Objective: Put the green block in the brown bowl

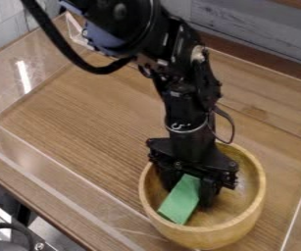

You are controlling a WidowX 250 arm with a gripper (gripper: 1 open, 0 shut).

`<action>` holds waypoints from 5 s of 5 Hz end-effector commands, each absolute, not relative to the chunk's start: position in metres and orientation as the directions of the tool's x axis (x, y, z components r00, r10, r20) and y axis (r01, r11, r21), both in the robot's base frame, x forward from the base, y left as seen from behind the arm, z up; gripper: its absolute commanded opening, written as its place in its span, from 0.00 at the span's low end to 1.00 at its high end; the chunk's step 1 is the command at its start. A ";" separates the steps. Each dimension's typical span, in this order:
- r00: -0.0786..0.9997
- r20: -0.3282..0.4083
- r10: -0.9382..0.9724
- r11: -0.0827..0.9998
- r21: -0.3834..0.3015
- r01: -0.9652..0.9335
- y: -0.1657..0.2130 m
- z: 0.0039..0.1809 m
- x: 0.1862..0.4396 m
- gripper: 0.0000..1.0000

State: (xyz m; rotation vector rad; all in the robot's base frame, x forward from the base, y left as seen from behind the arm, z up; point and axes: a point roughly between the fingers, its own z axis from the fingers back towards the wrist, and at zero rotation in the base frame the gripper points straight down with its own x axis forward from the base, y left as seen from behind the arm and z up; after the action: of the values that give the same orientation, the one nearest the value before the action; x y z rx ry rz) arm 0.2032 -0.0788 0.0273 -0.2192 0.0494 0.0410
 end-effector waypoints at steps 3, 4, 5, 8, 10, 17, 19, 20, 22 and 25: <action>0.995 -0.080 0.057 0.971 -0.227 -0.074 -0.080 0.029 0.198 0.00; 0.994 -0.086 0.061 0.970 -0.230 -0.079 -0.081 0.029 0.197 0.00; 0.994 -0.092 0.064 0.969 -0.232 -0.084 -0.082 0.029 0.196 0.00; 0.991 -0.111 0.072 0.966 -0.238 -0.097 -0.084 0.029 0.193 0.00; 0.990 -0.123 0.075 0.965 -0.242 -0.104 -0.085 0.029 0.191 0.00; 0.982 -0.160 0.096 0.958 -0.253 -0.135 -0.084 0.057 0.187 0.00; 0.981 -0.167 0.101 0.956 -0.256 -0.142 -0.085 0.065 0.186 0.00; 0.980 -0.170 0.099 0.955 -0.260 -0.141 -0.085 0.071 0.186 0.00; 0.980 -0.173 0.095 0.953 -0.268 -0.139 -0.086 0.083 0.186 0.00; 0.982 -0.171 0.080 0.951 -0.282 -0.127 -0.090 0.093 0.188 0.00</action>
State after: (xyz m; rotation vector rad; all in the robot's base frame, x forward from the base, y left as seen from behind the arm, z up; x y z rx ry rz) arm 0.1808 -0.0874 0.0790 -0.2766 0.2179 0.1203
